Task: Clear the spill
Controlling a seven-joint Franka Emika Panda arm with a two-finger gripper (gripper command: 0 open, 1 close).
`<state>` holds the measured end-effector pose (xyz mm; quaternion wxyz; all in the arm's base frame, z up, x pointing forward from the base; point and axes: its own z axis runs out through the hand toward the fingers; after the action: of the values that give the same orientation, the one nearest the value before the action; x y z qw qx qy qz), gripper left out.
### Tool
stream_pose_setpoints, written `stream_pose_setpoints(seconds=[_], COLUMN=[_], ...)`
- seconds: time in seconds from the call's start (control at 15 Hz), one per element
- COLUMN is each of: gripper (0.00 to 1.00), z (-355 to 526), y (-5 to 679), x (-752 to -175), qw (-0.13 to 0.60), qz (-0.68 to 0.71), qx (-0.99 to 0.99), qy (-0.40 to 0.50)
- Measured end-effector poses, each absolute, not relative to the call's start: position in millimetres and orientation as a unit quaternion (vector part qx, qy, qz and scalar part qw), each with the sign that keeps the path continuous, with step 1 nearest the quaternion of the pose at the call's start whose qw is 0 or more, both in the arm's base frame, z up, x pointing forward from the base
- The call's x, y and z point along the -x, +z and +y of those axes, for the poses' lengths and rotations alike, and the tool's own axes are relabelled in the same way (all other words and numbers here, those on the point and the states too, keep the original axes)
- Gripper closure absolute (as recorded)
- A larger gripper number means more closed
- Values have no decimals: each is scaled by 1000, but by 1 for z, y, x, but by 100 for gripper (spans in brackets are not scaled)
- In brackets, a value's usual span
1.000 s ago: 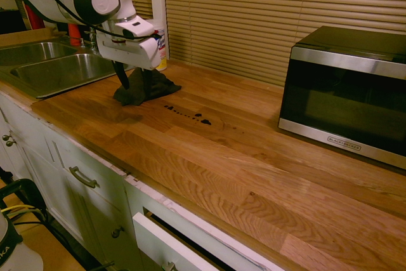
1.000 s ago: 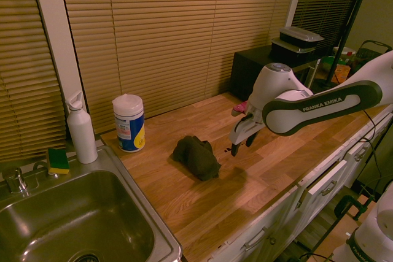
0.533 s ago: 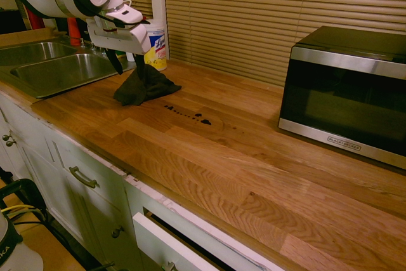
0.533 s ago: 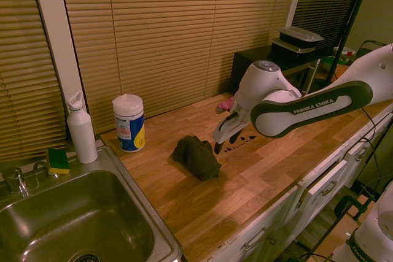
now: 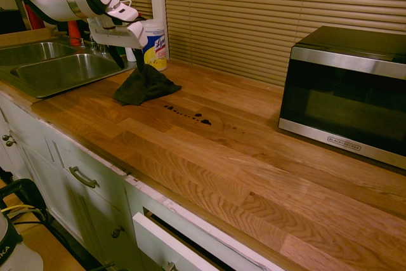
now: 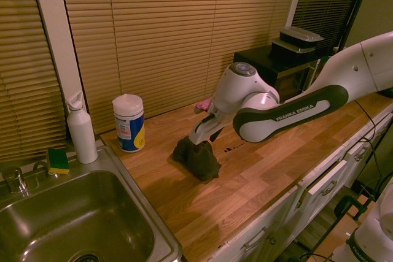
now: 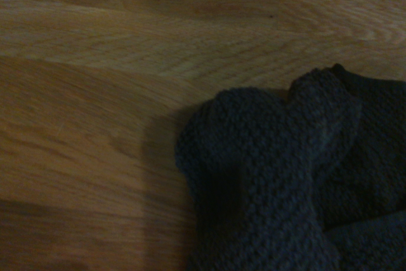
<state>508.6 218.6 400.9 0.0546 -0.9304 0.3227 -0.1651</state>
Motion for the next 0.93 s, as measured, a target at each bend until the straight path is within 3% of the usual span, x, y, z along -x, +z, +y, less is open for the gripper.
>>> stream_pose_setpoints(seconds=[0.4,0.47,0.93], gripper=[0,100,100], z=[222,219,217], y=[378,375,375], x=[-555,-560,-566], qw=[39,38,31], qz=[340,346,355], qx=[926,925,925], qy=[-156,-154,-130])
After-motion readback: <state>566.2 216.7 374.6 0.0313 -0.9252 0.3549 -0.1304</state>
